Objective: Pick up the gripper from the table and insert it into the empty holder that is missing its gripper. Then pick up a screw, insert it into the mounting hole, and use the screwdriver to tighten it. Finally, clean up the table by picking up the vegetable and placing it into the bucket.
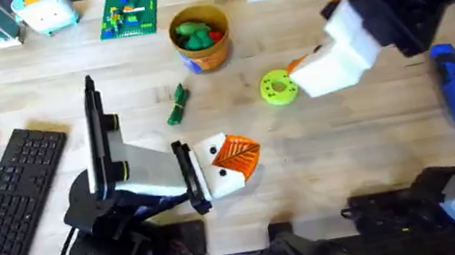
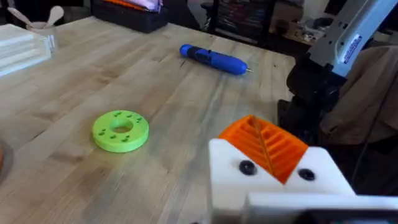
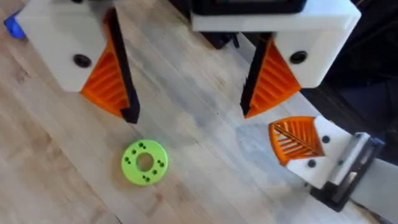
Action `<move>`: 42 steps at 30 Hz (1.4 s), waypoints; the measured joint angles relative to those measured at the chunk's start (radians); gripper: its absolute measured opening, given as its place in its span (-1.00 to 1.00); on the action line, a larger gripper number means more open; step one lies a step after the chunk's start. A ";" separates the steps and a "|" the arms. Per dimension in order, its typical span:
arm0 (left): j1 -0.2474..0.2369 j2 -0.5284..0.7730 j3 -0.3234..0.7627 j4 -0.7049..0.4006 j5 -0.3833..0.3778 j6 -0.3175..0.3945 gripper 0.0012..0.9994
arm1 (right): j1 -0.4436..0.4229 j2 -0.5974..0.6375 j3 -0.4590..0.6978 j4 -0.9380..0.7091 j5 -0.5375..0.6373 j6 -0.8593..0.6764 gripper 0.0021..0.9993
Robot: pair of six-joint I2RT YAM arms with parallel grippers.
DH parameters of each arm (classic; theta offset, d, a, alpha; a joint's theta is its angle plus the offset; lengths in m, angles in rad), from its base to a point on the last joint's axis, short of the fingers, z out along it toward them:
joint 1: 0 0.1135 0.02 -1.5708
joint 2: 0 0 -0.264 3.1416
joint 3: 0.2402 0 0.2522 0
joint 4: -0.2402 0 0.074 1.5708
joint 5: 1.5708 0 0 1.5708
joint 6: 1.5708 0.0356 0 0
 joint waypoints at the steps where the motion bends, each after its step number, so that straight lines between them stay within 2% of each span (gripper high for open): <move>1: 0.000 0.000 0.000 0.000 0.000 0.000 -0.98 | -0.030 -0.016 -0.021 0.000 0.000 -0.001 0.95; 4: 0.000 0.000 0.000 0.000 0.000 0.000 -0.98 | -0.157 -0.087 -0.116 0.011 -0.003 -0.004 0.95; 11: 0.000 0.000 0.000 0.000 0.000 0.000 -0.98 | -0.577 -0.236 -0.394 0.166 -0.002 -0.008 0.96; 17: 0.000 0.000 0.000 0.000 0.000 0.000 -0.98 | -0.937 -0.168 -0.514 0.296 0.024 -0.008 0.96; 21: 0.000 0.000 0.000 0.000 0.000 0.000 -0.98 | -1.101 -0.061 -0.524 0.374 0.032 -0.009 0.96; 27: 0.000 0.000 0.000 0.000 0.000 0.000 -0.98 | -1.216 0.064 -0.524 0.422 0.041 -0.037 0.96; 32: 0.000 0.000 0.000 0.000 0.000 0.000 -0.98 | -1.226 0.114 -0.524 0.389 0.055 -0.257 0.96; 36: 0.000 0.000 0.000 0.000 0.000 0.000 -0.98 | -1.226 0.133 -0.524 0.391 0.116 -0.435 0.96; 42: 0.000 0.000 0.000 0.000 0.000 0.000 -0.98 | -1.248 0.172 -0.524 0.426 0.176 -0.517 0.96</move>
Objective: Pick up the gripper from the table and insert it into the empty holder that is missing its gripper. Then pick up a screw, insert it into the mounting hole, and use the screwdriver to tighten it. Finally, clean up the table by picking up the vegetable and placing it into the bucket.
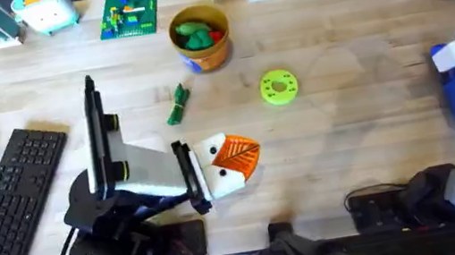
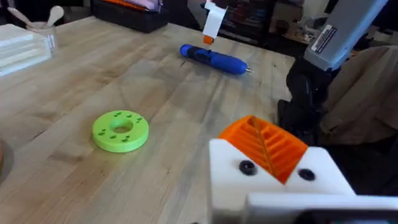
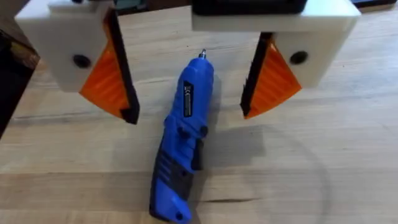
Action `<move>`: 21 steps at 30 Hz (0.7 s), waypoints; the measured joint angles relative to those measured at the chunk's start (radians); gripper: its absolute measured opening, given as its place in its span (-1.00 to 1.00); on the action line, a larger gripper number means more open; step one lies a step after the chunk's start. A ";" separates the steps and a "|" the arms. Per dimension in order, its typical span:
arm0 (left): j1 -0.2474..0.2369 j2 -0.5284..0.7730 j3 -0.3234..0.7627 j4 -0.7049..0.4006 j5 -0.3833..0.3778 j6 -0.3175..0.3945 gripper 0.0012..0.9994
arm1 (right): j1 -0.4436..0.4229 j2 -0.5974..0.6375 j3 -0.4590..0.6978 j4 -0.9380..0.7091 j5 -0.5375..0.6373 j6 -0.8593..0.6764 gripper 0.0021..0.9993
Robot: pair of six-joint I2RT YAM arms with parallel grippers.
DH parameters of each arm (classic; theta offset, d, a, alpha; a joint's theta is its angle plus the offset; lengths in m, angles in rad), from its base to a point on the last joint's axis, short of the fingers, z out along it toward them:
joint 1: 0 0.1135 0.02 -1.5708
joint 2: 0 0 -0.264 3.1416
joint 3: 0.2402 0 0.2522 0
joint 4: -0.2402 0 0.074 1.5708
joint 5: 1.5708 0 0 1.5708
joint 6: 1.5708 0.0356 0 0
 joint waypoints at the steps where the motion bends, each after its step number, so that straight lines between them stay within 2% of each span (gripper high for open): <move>1: 0.000 0.000 0.000 0.000 0.000 0.000 -0.98 | -0.009 0.015 0.000 0.000 0.003 0.000 0.96; 11: 0.000 0.000 0.000 0.000 0.000 0.000 -0.98 | -0.032 0.220 0.000 0.058 0.010 0.020 0.96; 21: 0.000 0.000 0.000 0.000 0.000 0.000 -0.98 | -0.033 0.306 0.000 0.147 0.002 0.112 0.96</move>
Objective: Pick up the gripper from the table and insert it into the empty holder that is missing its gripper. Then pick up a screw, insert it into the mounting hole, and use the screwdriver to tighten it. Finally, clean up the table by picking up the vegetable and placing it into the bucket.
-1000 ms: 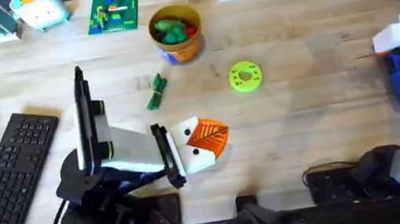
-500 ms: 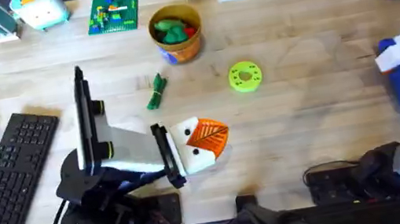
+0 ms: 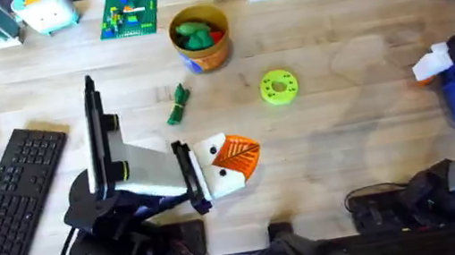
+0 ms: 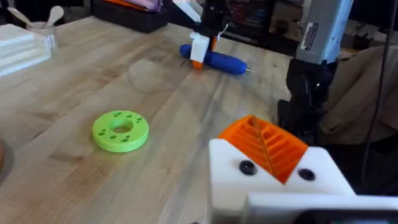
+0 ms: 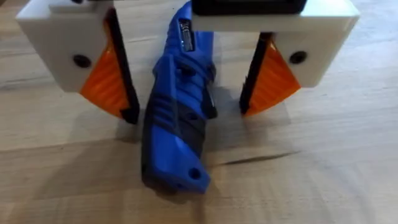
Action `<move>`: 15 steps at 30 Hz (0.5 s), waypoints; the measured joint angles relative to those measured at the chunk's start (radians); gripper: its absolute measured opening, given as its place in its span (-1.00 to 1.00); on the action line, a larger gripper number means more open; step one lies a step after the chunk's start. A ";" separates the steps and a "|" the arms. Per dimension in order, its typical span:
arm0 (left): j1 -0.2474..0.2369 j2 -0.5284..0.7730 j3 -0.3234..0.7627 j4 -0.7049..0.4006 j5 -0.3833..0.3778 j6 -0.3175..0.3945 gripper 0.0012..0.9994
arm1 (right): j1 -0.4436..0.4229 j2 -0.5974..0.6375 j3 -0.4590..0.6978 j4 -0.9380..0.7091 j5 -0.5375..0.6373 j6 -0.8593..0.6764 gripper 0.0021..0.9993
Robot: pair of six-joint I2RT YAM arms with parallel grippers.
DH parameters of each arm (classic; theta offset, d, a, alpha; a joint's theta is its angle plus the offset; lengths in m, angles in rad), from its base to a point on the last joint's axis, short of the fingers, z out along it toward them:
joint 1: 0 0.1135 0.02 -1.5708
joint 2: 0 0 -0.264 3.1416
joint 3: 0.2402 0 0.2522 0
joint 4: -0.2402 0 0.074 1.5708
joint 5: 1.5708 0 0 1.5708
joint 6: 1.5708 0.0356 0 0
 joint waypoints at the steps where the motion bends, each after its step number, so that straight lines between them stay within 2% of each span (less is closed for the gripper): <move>1: 0.000 0.000 0.000 0.000 0.000 0.000 -0.98 | 0.000 0.000 0.000 0.002 -0.001 0.002 0.96; 15: 0.000 0.000 0.000 0.000 0.000 0.000 -0.98 | -0.005 0.002 0.000 0.060 -0.066 0.018 0.96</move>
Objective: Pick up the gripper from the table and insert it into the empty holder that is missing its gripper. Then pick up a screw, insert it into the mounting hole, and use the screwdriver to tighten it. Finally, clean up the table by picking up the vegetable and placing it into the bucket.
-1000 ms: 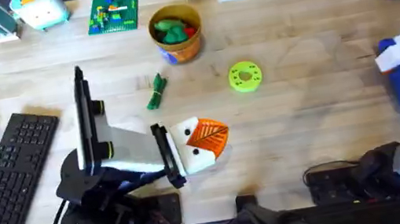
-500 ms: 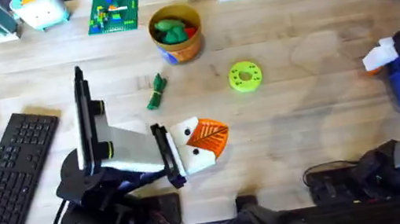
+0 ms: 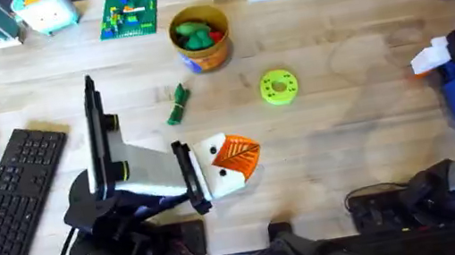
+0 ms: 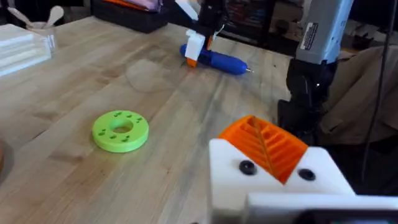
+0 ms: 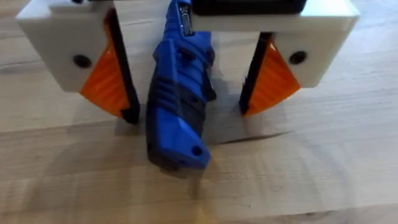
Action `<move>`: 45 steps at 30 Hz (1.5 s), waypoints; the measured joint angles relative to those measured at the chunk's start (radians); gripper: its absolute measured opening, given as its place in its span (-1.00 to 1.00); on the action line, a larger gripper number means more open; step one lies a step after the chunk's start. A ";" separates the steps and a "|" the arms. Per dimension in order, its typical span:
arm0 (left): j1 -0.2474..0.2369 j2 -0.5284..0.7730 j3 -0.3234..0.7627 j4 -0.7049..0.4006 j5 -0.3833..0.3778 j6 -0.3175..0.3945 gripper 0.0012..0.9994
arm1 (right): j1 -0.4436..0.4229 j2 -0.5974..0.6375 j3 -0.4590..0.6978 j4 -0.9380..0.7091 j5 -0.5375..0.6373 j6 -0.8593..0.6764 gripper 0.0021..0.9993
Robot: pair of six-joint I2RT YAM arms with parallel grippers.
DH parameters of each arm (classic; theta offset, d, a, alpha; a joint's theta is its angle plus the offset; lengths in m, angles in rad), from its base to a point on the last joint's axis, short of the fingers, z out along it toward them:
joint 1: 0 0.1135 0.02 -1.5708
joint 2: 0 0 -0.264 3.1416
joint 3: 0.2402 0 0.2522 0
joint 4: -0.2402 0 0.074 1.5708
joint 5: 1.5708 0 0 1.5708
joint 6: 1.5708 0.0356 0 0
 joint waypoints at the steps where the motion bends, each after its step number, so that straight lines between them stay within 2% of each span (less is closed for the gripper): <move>1: 0.000 0.000 0.000 0.000 0.000 0.000 -0.98 | 0.000 0.000 0.000 0.000 -0.004 0.002 0.94; 6: 0.000 0.000 0.000 0.000 0.000 0.000 -0.98 | 0.000 0.003 0.000 -0.005 -0.022 0.010 0.62; 9: 0.000 0.000 0.000 0.000 0.000 0.000 -0.98 | 0.000 0.003 0.000 -0.015 -0.029 0.011 0.56; 17: 0.000 0.000 0.000 0.000 0.000 0.000 -0.98 | 0.000 0.003 0.000 -0.019 -0.026 0.014 0.59; 22: 0.000 0.000 0.000 0.000 0.000 0.000 -0.98 | 0.000 0.003 0.000 -0.034 -0.020 0.018 0.77; 25: 0.000 0.000 0.000 0.000 0.000 0.000 -0.98 | 0.000 0.003 0.000 -0.034 -0.019 0.017 0.79; 41: 0.000 0.000 0.000 0.000 0.000 0.000 -0.98 | 0.000 0.004 0.000 -0.060 -0.018 -0.023 0.71; 45: 0.000 0.000 0.000 0.000 0.000 0.000 -0.98 | -0.005 0.004 0.000 -0.060 -0.016 -0.033 0.59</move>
